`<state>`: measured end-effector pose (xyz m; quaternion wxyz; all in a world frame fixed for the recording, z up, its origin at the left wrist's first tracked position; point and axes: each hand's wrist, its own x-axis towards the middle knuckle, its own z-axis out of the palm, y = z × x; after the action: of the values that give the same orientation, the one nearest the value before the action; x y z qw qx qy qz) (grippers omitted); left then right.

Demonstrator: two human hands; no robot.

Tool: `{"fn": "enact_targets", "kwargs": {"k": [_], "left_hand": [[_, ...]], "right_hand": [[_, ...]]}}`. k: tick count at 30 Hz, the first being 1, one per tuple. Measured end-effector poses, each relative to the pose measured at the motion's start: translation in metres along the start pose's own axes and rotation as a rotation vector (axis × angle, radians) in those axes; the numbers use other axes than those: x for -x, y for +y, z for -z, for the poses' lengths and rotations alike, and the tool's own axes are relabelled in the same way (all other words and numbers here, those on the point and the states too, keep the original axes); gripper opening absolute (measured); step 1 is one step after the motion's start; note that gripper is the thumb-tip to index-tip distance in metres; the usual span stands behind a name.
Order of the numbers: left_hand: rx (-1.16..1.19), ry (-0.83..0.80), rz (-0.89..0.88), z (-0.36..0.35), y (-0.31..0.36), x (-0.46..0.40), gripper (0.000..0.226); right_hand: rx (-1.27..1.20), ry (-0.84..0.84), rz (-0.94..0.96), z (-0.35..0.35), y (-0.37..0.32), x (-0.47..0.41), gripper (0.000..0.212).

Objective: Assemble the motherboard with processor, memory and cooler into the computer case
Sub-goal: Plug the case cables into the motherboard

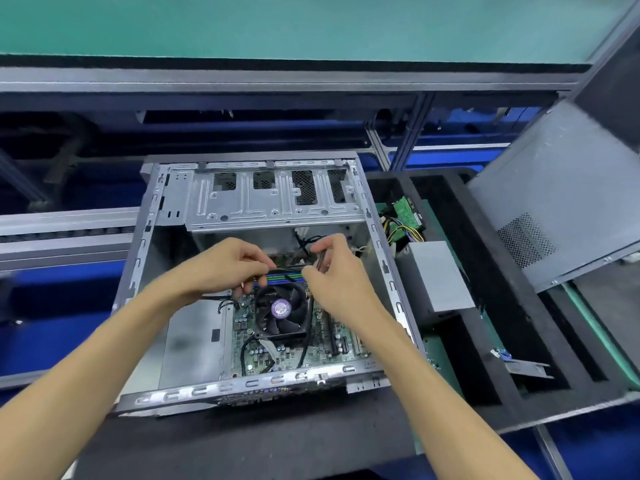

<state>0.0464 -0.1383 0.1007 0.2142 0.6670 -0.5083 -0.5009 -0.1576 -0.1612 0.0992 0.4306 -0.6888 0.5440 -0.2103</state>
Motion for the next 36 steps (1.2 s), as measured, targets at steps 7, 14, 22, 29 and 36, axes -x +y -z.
{"fn": "enact_targets", "kwargs": {"k": [7, 14, 22, 29, 36], "left_hand": [[0.121, -0.05, -0.076, -0.004, -0.007, 0.001, 0.016], [0.509, -0.222, 0.042, -0.005, -0.004, -0.006, 0.027], [0.367, -0.123, -0.028, -0.029, 0.011, -0.013, 0.018], [0.893, -0.358, 0.055, -0.034, 0.016, -0.015, 0.03], [0.956, -0.247, 0.041, -0.035, 0.016, -0.018, 0.024]], "right_hand": [[-0.176, -0.032, -0.051, 0.008, -0.002, 0.003, 0.019], [-0.598, -0.075, -0.157, 0.018, -0.005, 0.0, 0.022], [-0.773, -0.191, -0.23, 0.001, -0.016, -0.003, 0.011], [0.007, 0.09, 0.156, -0.002, -0.008, 0.009, 0.013], [0.069, 0.222, 0.208, 0.003, 0.0, 0.007, 0.024]]}}
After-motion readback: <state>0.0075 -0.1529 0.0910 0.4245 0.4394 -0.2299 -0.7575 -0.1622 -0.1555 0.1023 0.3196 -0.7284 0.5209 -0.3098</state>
